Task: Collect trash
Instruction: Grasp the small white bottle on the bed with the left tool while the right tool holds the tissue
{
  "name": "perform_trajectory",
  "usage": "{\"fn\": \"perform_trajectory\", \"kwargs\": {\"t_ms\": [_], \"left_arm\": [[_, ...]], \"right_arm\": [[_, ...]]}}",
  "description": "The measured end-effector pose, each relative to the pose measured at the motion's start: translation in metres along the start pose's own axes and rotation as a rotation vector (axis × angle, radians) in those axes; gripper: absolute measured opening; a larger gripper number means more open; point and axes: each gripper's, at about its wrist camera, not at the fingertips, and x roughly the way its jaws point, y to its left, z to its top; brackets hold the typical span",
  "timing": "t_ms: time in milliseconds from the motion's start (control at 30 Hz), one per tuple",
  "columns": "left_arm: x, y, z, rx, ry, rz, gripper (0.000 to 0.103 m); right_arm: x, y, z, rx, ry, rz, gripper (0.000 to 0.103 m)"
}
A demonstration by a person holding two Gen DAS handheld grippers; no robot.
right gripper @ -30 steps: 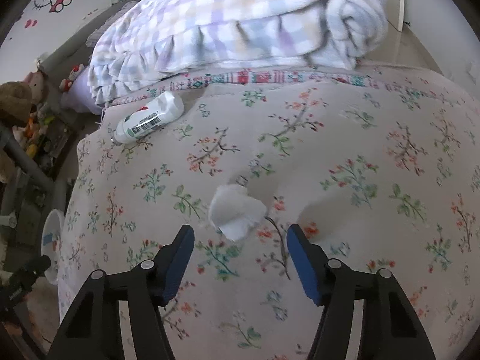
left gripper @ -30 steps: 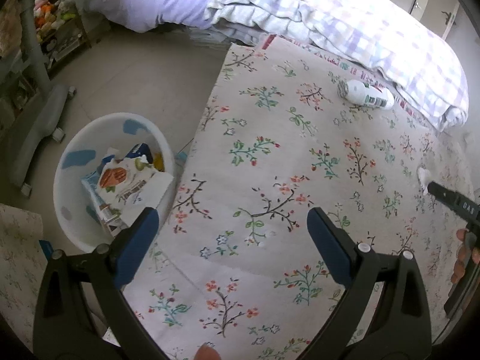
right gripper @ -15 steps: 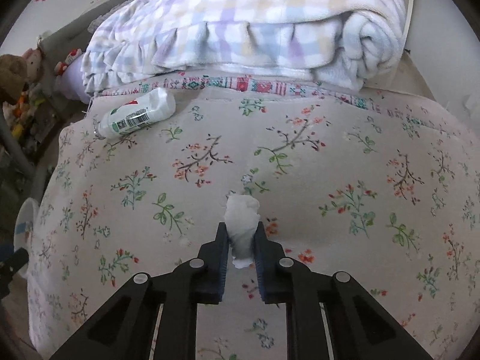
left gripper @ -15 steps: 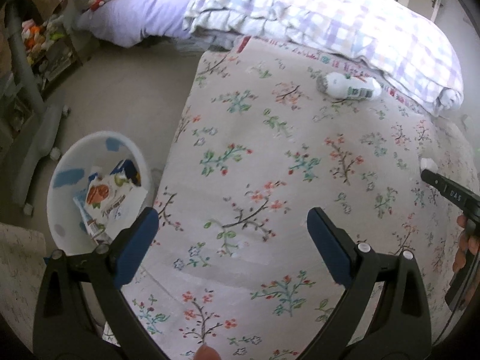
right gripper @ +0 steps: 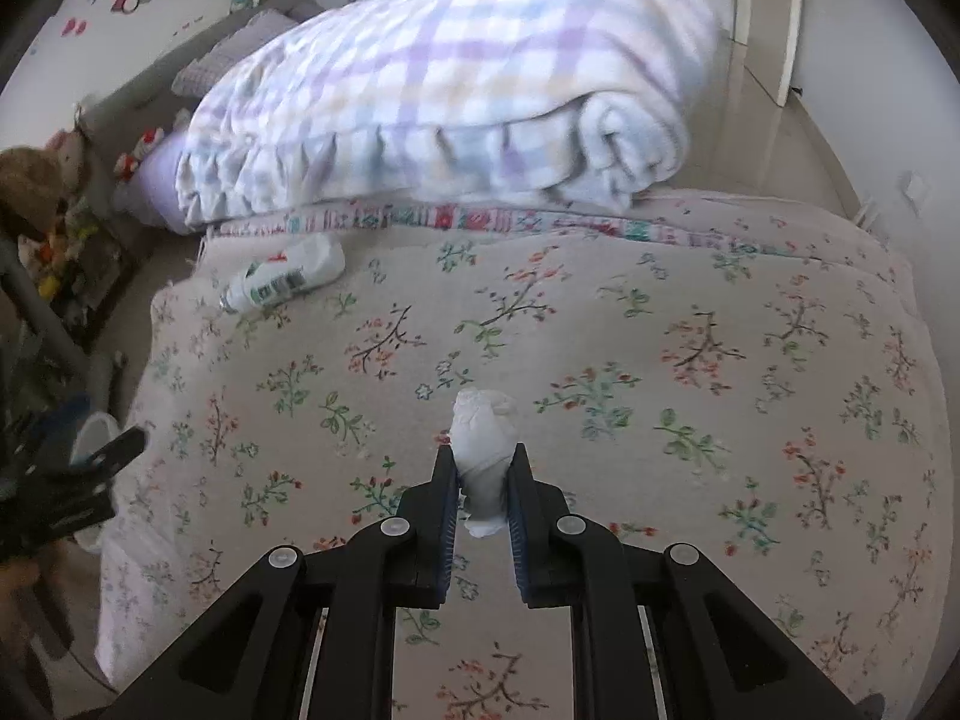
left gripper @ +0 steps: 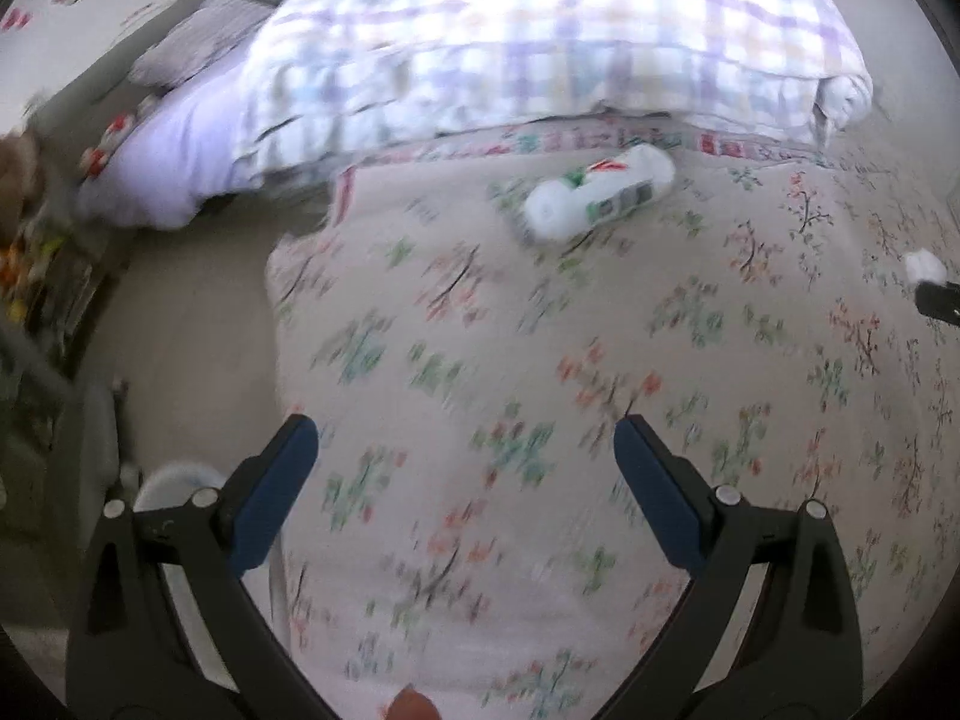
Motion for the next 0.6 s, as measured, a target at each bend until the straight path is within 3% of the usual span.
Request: {"fn": "perform_trajectory", "kwargs": {"t_ms": [233, 400, 533, 600], "left_arm": [[0.031, -0.035, 0.059, 0.107, -0.084, 0.001, 0.099], [0.054, -0.062, 0.081, 0.193, -0.115, 0.002, 0.099], [0.069, -0.081, 0.097, 0.251, -0.102, -0.016, 0.097], [0.073, -0.086, 0.1, 0.269, -0.088, -0.017, 0.091]], "right_arm": [[-0.002, -0.038, -0.004, 0.052, 0.012, -0.006, 0.016], [0.001, -0.067, -0.01, 0.088, 0.03, -0.022, 0.016], [0.005, -0.075, -0.016, 0.098, 0.052, -0.012, 0.016], [0.006, -0.075, -0.018, 0.1, 0.055, -0.007, 0.016]]}}
